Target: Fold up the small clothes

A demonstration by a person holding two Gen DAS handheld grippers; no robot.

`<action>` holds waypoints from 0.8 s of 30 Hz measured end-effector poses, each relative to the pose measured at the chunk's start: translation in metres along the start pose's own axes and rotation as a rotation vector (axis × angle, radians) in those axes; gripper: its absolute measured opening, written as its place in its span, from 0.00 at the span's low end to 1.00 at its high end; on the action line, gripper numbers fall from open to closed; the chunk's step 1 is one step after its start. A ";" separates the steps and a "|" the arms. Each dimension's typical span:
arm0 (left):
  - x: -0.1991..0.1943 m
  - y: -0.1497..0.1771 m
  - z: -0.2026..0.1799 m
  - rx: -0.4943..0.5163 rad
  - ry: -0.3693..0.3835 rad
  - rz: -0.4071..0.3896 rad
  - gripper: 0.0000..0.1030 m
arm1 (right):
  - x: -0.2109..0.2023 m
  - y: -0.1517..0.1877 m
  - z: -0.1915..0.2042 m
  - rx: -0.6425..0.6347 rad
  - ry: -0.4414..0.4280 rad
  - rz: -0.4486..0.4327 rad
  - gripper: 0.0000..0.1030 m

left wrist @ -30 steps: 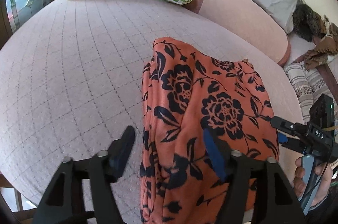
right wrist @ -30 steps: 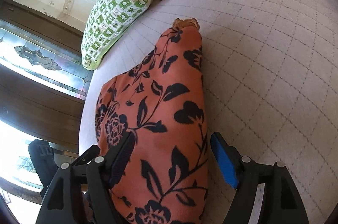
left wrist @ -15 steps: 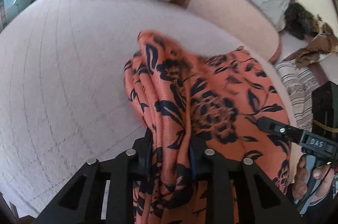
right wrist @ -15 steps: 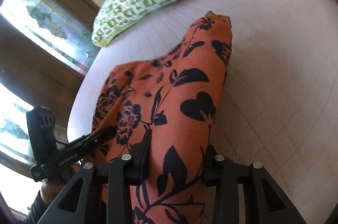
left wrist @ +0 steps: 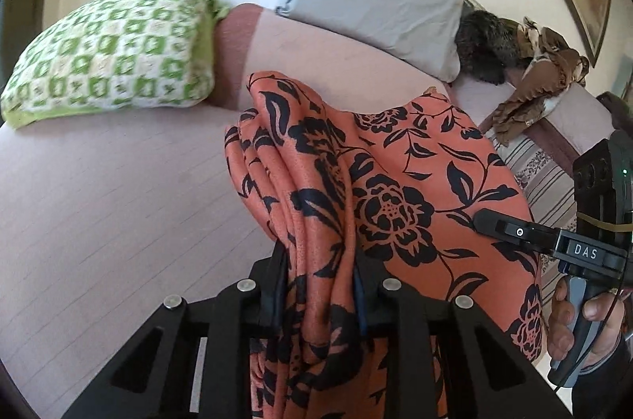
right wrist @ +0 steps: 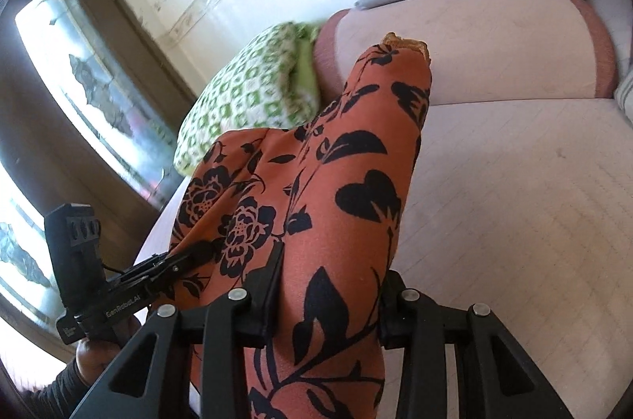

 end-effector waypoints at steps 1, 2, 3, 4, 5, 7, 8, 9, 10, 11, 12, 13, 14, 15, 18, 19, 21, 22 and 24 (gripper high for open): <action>0.009 0.000 -0.005 0.005 0.001 0.003 0.27 | -0.001 -0.001 -0.008 0.006 0.000 -0.005 0.38; 0.017 0.001 -0.008 0.006 0.002 0.012 0.27 | -0.001 0.000 -0.018 0.015 0.005 -0.006 0.38; 0.027 0.004 -0.011 0.008 0.003 0.026 0.27 | 0.000 0.001 -0.026 0.024 0.010 -0.003 0.38; 0.035 0.008 -0.012 0.007 0.004 0.039 0.27 | 0.000 0.003 -0.036 0.038 0.016 0.002 0.38; 0.041 0.015 -0.014 0.006 0.007 0.055 0.27 | 0.003 0.009 -0.045 0.053 0.020 0.009 0.38; 0.055 0.036 -0.017 0.007 0.010 0.099 0.28 | 0.011 0.025 -0.065 0.081 0.034 0.030 0.38; 0.064 0.045 -0.017 0.004 0.008 0.121 0.31 | 0.016 0.032 -0.077 0.099 0.036 0.042 0.38; 0.080 0.063 -0.014 -0.004 -0.004 0.173 0.32 | 0.024 0.044 -0.091 0.138 0.035 0.064 0.40; 0.093 0.077 -0.010 -0.013 -0.016 0.224 0.34 | 0.032 0.058 -0.107 0.188 0.049 0.093 0.45; 0.103 0.087 -0.007 -0.019 -0.036 0.267 0.40 | 0.038 0.067 -0.121 0.220 0.081 0.119 0.49; 0.108 0.096 -0.001 -0.041 -0.025 0.286 0.47 | 0.042 0.079 -0.135 0.243 0.141 0.160 0.54; 0.104 0.096 0.003 -0.056 -0.025 0.277 0.53 | 0.040 0.085 -0.139 0.247 0.159 0.155 0.60; 0.098 0.094 0.006 -0.056 -0.035 0.266 0.54 | 0.035 0.083 -0.137 0.239 0.154 0.128 0.62; 0.088 0.087 0.008 -0.035 -0.051 0.239 0.54 | 0.026 0.077 -0.131 0.209 0.182 0.106 0.62; 0.061 0.060 0.006 0.035 -0.106 0.130 0.54 | -0.001 0.057 -0.111 0.140 0.214 0.031 0.63; 0.056 0.051 0.003 0.046 -0.112 0.108 0.54 | -0.007 0.048 -0.100 0.140 0.175 -0.005 0.65; 0.051 0.035 -0.008 0.069 -0.111 0.070 0.54 | -0.012 0.042 -0.085 0.159 0.084 -0.046 0.73; 0.056 0.027 -0.011 0.082 -0.111 0.060 0.54 | -0.011 0.041 -0.079 0.181 0.041 -0.052 0.73; 0.058 0.018 -0.026 0.108 -0.127 0.039 0.54 | -0.011 0.054 -0.072 0.262 -0.043 -0.055 0.73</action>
Point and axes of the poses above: each gripper's, at about its wrist camera, not at the fingertips, and x roughly the way its jaws point, z to its left, y to its underside, the point moved 8 cm from there along x, roughly the way its jaws point, and after that the axes turned 13 degrees about -y, right-handed, at the moved point
